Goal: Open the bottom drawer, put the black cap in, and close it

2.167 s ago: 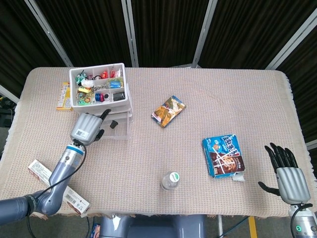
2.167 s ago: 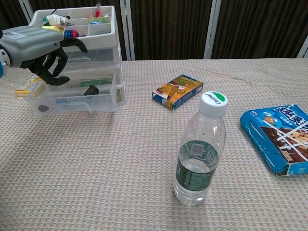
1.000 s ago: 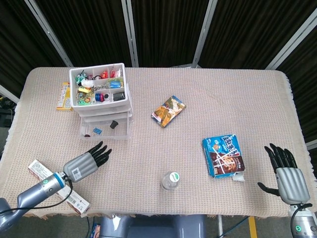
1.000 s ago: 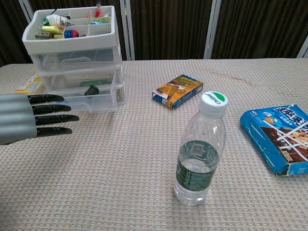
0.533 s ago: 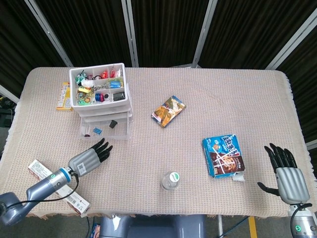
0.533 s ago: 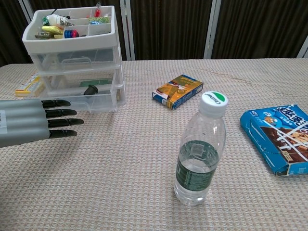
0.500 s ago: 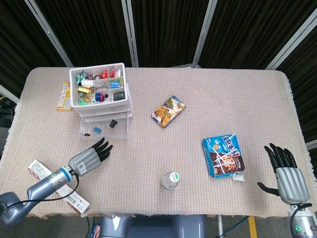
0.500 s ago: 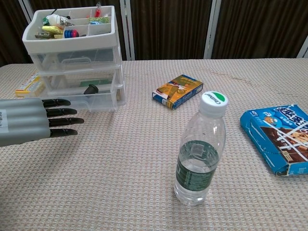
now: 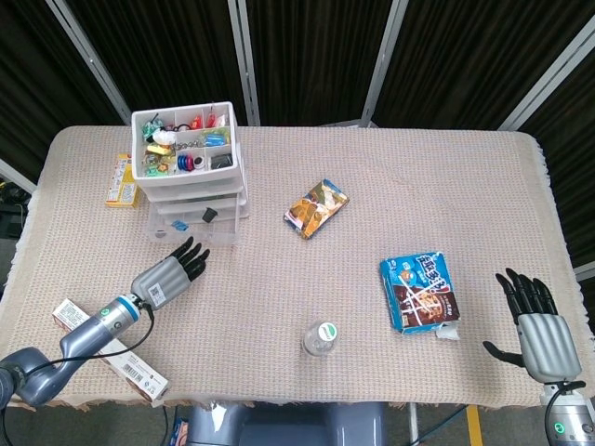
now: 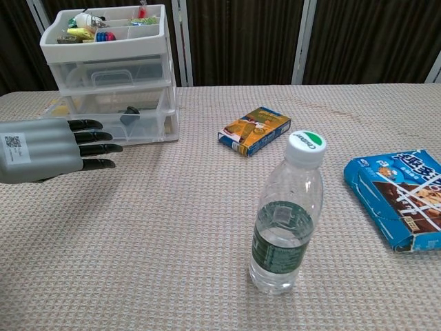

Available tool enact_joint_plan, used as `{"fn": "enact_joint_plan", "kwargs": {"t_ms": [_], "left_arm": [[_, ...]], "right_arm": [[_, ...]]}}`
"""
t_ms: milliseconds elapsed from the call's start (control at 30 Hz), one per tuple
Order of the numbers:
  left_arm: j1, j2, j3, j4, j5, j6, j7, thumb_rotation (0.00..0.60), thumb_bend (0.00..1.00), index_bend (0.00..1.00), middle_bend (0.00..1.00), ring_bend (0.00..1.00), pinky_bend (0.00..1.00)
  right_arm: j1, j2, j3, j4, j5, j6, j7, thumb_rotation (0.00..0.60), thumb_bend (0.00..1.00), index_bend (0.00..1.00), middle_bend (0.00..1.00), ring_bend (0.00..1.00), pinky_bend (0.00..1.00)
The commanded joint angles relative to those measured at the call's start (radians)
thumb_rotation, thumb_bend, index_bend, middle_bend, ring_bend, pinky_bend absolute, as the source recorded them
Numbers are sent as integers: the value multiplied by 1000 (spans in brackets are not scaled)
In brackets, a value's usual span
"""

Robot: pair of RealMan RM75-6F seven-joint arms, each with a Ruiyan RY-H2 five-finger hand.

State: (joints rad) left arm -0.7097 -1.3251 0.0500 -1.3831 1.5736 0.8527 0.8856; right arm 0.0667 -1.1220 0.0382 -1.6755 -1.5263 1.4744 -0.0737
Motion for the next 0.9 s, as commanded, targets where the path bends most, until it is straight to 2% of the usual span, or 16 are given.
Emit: {"fn": "enact_joint_plan", "kwargs": {"t_ms": [33,433,900], "left_arm": [[-3,-13,-8,12,-20,-12,4,600,1000,107,0,0,54],[-18,-53,-14,1,-18,-12,23,600,1000,102,0,0,54],[-28,-94,-59,39,-112,-22,73,600,1000,100,0,0,55]], "right_arm": [[0,0,0,0,1,-1,0,600,0,40,0,0,0],[0,0,1,1,0,0,-1,600,0,41,0,0,0],[1,1,0,2,0,-3,2,600,0,41,0,0,0]]}}
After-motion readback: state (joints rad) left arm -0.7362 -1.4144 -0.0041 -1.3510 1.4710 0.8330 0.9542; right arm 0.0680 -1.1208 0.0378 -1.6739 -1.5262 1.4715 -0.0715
